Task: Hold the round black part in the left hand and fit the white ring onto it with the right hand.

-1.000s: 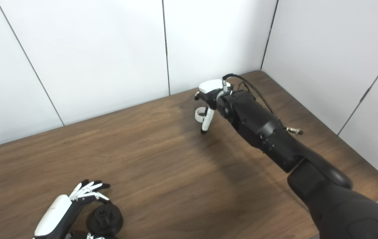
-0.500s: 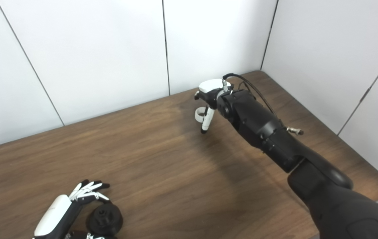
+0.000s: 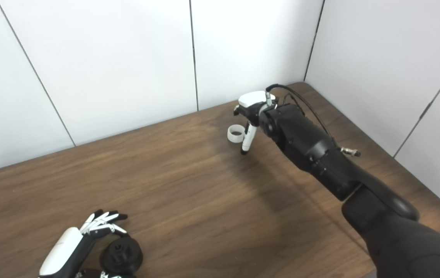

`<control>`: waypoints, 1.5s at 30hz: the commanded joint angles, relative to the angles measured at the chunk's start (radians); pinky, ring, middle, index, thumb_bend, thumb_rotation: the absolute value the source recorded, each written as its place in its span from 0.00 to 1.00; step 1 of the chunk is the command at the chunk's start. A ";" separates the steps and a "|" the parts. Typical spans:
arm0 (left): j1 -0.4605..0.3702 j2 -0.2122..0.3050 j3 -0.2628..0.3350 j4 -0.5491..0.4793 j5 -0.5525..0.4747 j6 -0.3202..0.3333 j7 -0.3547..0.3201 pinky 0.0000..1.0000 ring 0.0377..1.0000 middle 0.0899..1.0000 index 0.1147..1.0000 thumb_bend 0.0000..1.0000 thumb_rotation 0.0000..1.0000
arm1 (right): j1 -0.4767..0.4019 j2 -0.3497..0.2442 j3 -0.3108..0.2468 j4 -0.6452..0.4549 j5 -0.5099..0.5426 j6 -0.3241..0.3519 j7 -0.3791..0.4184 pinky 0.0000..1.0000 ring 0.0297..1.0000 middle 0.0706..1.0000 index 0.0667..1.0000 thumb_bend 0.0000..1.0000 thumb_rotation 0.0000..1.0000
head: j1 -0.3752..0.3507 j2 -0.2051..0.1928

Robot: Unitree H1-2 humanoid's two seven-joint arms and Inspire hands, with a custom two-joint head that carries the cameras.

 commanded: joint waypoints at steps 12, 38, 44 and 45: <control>0.017 0.018 -0.002 -0.013 0.007 0.015 -0.023 1.00 0.89 0.84 0.41 0.52 0.05 | -0.046 -0.033 -0.020 -0.020 -0.001 0.011 0.000 0.95 1.00 1.00 0.86 0.96 0.35 | 0.005 0.006; 0.023 0.008 -0.006 -0.014 0.016 0.022 -0.020 1.00 0.89 0.84 0.41 0.52 0.05 | -0.053 -0.028 -0.016 -0.009 0.008 -0.011 -0.001 0.96 1.00 1.00 0.85 0.96 0.36 | 0.030 0.001; 0.025 0.006 -0.008 -0.013 0.021 0.024 -0.019 1.00 0.89 0.84 0.41 0.52 0.05 | -0.053 -0.024 -0.018 -0.006 0.014 -0.016 -0.008 0.95 1.00 1.00 0.86 0.96 0.37 | 0.035 -0.002; 0.025 0.006 -0.008 -0.013 0.022 0.024 -0.019 1.00 0.89 0.84 0.41 0.52 0.05 | -0.053 -0.024 -0.019 -0.005 0.015 -0.017 -0.011 0.95 1.00 1.00 0.86 0.96 0.37 | 0.035 -0.002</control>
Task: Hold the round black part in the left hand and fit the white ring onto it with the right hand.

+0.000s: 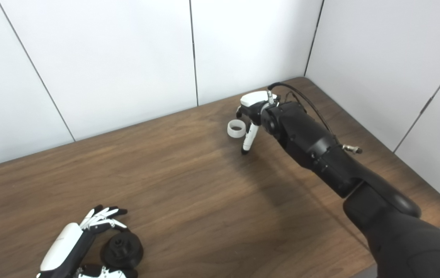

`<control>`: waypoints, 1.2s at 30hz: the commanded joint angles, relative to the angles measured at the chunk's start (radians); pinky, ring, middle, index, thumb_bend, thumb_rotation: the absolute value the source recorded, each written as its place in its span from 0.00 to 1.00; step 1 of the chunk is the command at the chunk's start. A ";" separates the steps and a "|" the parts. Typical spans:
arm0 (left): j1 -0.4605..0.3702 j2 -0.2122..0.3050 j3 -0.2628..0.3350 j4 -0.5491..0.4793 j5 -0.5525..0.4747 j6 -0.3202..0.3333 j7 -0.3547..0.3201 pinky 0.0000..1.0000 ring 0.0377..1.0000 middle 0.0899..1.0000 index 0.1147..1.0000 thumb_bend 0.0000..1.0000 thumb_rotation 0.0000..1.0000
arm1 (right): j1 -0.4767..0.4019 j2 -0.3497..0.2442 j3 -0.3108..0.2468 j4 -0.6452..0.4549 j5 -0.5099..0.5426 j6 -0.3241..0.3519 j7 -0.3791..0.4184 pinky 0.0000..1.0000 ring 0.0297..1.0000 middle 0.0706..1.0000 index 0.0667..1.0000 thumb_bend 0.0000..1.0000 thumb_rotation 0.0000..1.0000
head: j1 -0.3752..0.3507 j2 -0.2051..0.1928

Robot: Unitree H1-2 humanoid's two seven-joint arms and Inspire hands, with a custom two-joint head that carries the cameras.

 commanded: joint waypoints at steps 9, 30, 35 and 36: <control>0.015 0.008 -0.012 -0.001 0.020 0.018 -0.019 1.00 0.89 0.84 0.41 0.52 0.05 | -0.055 -0.026 -0.017 -0.019 0.006 -0.007 -0.038 0.95 1.00 1.00 0.87 0.94 0.37 | 0.003 -0.004; 0.025 0.004 -0.013 -0.007 0.025 0.022 -0.014 1.00 0.89 0.84 0.41 0.52 0.05 | -0.052 -0.023 -0.016 -0.002 0.013 -0.035 -0.069 0.93 1.00 1.00 0.86 0.94 0.38 | 0.015 -0.003; 0.026 0.004 -0.013 -0.010 0.027 0.027 -0.017 1.00 0.89 0.85 0.41 0.52 0.05 | -0.052 -0.020 -0.016 0.002 0.010 -0.038 -0.072 0.93 1.00 1.00 0.85 0.94 0.38 | 0.018 -0.001; 0.026 0.004 -0.013 -0.011 0.028 0.029 -0.017 1.00 0.89 0.85 0.41 0.52 0.05 | -0.052 -0.019 -0.016 0.002 0.010 -0.039 -0.074 0.93 1.00 1.00 0.85 0.94 0.37 | 0.019 -0.001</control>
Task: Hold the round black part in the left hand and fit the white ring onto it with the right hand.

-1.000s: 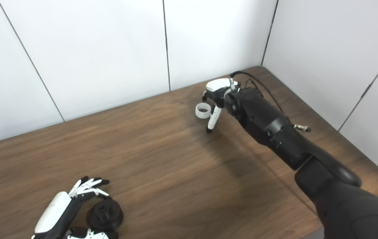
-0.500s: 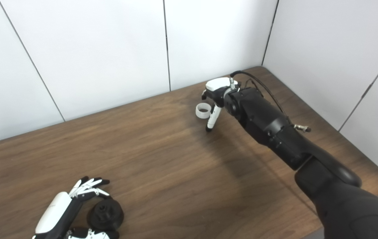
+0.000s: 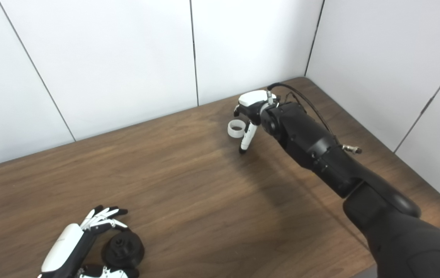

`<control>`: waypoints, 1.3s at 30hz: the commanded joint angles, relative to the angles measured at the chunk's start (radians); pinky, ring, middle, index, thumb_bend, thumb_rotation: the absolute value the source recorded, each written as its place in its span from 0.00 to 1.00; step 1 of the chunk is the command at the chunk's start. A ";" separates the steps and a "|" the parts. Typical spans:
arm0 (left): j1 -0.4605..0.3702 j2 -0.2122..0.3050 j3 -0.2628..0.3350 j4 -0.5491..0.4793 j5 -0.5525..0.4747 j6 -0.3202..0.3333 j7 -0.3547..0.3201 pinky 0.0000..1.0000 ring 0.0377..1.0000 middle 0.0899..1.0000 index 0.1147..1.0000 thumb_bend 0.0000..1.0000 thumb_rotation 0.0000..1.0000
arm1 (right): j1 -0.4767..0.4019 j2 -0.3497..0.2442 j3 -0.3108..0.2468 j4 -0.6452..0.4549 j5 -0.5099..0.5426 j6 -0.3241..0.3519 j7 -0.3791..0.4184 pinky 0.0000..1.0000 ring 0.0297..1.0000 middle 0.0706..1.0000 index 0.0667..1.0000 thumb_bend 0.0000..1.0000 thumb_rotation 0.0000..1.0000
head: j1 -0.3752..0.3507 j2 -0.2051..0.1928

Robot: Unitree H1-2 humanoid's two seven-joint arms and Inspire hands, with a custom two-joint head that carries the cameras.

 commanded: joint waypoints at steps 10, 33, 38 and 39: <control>0.020 0.013 -0.008 -0.007 0.018 0.025 -0.024 1.00 0.89 0.85 0.41 0.52 0.05 | -0.035 -0.012 -0.027 0.014 0.021 -0.080 -0.152 0.85 0.91 0.88 0.47 0.53 0.15 | 0.000 0.004; 0.018 0.018 0.000 -0.015 0.001 0.032 -0.037 1.00 0.90 0.85 0.41 0.52 0.05 | -0.028 -0.022 -0.026 0.019 0.032 -0.103 -0.211 0.87 0.95 0.89 0.45 0.52 0.13 | 0.003 0.006; 0.005 0.010 -0.004 0.002 0.004 0.025 -0.033 1.00 0.90 0.85 0.41 0.52 0.05 | -0.023 -0.024 -0.040 -0.028 0.047 -0.122 -0.221 0.87 0.94 0.88 0.45 0.52 0.13 | 0.018 0.003; -0.001 0.006 -0.006 0.011 0.007 0.022 -0.030 1.00 0.90 0.85 0.41 0.52 0.05 | -0.022 -0.023 -0.044 -0.043 0.049 -0.125 -0.221 0.89 0.95 0.89 0.45 0.52 0.13 | 0.026 -0.001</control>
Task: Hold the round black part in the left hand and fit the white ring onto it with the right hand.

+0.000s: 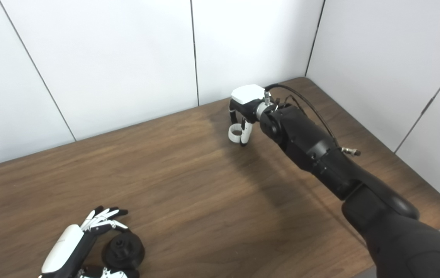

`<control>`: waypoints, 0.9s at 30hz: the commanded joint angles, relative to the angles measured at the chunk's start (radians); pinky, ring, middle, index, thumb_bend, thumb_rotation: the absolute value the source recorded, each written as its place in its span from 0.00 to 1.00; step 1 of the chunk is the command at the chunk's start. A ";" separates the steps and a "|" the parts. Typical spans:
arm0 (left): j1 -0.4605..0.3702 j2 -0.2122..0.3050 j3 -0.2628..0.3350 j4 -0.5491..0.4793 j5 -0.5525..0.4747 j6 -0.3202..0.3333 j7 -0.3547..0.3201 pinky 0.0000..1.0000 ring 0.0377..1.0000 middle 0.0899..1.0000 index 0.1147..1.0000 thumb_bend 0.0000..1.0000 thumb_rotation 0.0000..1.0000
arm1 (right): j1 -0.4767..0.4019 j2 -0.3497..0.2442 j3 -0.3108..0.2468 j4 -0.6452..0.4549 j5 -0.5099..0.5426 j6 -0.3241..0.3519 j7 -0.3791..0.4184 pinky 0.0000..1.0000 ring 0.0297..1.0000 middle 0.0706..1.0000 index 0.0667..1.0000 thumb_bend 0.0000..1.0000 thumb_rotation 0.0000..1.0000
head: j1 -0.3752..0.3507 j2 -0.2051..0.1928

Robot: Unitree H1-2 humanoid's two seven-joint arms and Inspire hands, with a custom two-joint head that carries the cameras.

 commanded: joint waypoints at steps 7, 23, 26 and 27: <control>-0.062 -0.022 -0.036 0.077 0.039 0.003 -0.006 1.00 0.89 0.84 0.41 0.52 0.05 | -0.023 -0.021 -0.052 -0.179 0.015 -0.042 -0.029 0.93 0.97 0.90 0.45 0.52 0.13 | 0.050 -0.008; -0.196 -0.068 -0.110 0.178 0.113 0.005 0.008 1.00 0.89 0.84 0.41 0.52 0.05 | -0.006 -0.005 -0.091 -0.553 0.093 -0.103 0.105 0.97 1.00 0.95 0.44 0.51 0.13 | 0.200 0.011; -0.216 -0.081 -0.122 0.187 0.120 0.018 0.003 1.00 0.89 0.85 0.41 0.52 0.05 | -0.011 0.007 -0.088 -0.620 0.118 -0.128 0.135 0.96 1.00 0.95 0.44 0.51 0.13 | 0.224 0.018; -0.220 -0.086 -0.126 0.188 0.123 0.023 0.002 1.00 0.89 0.85 0.41 0.52 0.05 | -0.011 0.011 -0.088 -0.639 0.128 -0.136 0.143 0.96 1.00 0.95 0.44 0.51 0.13 | 0.242 0.026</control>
